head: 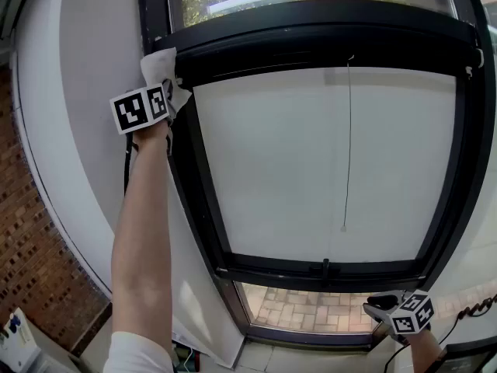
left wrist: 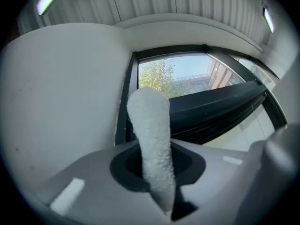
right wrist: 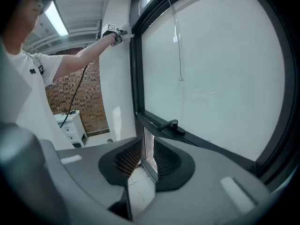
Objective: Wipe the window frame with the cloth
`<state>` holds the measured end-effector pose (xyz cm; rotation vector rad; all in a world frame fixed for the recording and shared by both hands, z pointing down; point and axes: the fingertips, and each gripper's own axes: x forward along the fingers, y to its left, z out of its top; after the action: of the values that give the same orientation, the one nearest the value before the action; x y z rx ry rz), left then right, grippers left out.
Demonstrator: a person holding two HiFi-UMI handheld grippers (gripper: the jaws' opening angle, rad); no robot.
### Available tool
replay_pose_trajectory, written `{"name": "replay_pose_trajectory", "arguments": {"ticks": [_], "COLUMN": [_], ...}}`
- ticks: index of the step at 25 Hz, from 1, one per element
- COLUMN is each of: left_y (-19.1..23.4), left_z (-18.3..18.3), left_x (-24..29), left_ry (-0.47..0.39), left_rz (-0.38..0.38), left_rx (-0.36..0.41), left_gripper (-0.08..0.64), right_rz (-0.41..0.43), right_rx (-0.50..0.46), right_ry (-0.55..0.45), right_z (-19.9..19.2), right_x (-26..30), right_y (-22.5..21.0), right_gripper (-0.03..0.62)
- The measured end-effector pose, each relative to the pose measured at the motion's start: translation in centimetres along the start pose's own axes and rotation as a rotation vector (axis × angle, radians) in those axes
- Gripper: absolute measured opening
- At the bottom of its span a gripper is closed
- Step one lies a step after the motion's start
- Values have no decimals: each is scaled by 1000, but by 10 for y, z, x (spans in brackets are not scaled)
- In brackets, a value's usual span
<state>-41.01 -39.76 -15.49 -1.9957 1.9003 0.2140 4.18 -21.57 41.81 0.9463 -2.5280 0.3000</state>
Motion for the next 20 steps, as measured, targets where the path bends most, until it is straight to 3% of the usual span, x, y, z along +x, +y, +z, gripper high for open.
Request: {"name": "replay_pose_trajectory", "arguments": {"ticks": [8,14,20], "left_y": [-114,-203,-287], "left_z": [16,31,48], "left_x": [15,14,9], "left_ry": [-13,-33,-62], "left_rz": [-117,-229,-317], "left_rx": [7,-12,-53], "left_gripper": [92,92,92], "right_rz": [3,92,132], "right_rx": [-84,-210,-192], "right_ry": [42,156,151], "right_z": [4,11,-3], "right_x": [-28,-46,-48], "right_y": [-30,-26,-24], "right_gripper": [77,76,75]}}
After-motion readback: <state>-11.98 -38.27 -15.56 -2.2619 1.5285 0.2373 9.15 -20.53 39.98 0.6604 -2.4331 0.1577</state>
